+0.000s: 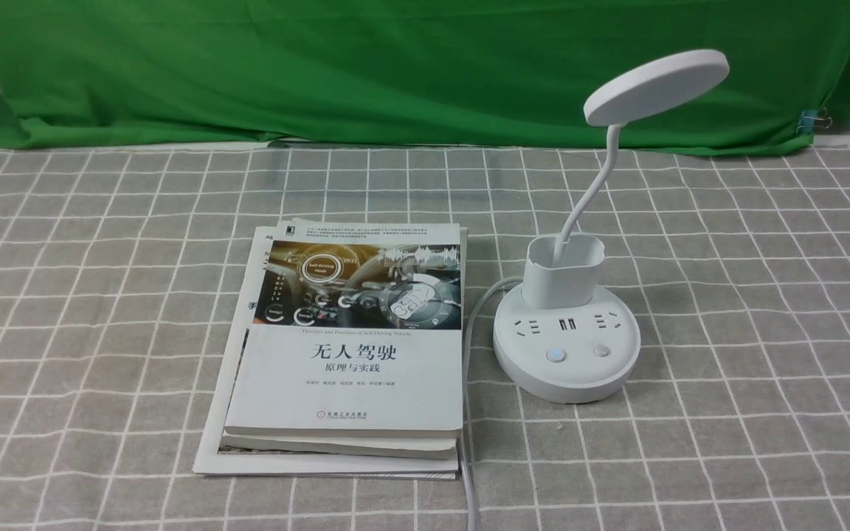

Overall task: Turn on the desk lamp on the grey coffee tablecloth with your hand.
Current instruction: 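Press the button on the base of the white desk lamp with the right gripper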

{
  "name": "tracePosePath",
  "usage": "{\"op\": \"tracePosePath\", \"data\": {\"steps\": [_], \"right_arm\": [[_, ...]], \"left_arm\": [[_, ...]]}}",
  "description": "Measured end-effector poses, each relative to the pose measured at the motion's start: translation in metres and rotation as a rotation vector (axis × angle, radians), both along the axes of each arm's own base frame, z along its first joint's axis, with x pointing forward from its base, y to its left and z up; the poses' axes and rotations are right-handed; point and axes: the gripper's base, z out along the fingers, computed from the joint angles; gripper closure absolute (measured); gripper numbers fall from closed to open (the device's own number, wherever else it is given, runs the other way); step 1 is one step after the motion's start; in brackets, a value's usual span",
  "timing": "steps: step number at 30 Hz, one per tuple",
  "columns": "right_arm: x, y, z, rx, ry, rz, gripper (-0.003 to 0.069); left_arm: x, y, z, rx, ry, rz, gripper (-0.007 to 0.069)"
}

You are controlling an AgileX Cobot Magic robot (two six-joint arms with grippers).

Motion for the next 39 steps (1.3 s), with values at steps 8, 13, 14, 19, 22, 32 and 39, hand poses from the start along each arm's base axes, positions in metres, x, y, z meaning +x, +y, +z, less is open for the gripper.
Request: {"op": "tracePosePath", "data": {"steps": [8, 13, 14, 19, 22, 32, 39], "right_arm": [[0.000, 0.000, 0.000, 0.000, 0.000, 0.000, 0.0421], [0.000, 0.000, 0.000, 0.000, -0.004, 0.000, 0.0421], [0.000, 0.000, 0.001, 0.001, -0.012, -0.001, 0.0421], [0.001, -0.001, 0.013, 0.293, -0.114, -0.035, 0.0420], [0.001, -0.002, 0.021, 0.486, -0.178, -0.046, 0.0420], [0.000, -0.005, 0.034, 0.662, -0.308, -0.035, 0.0421], [-0.001, -0.005, 0.035, 0.666, -0.317, -0.034, 0.0425]], "left_arm": [[0.000, 0.000, 0.000, 0.000, 0.000, 0.000, 0.0606], [0.000, 0.000, 0.000, -0.001, 0.000, 0.000, 0.0606], [0.000, 0.000, 0.000, -0.001, 0.000, 0.000, 0.0606], [0.000, 0.000, 0.000, -0.001, 0.000, 0.000, 0.0606], [0.000, 0.000, 0.000, -0.001, 0.000, 0.000, 0.0606], [0.000, 0.000, 0.000, -0.001, 0.000, 0.000, 0.0606], [0.000, 0.000, 0.000, 0.000, 0.000, 0.000, 0.0606]]}}
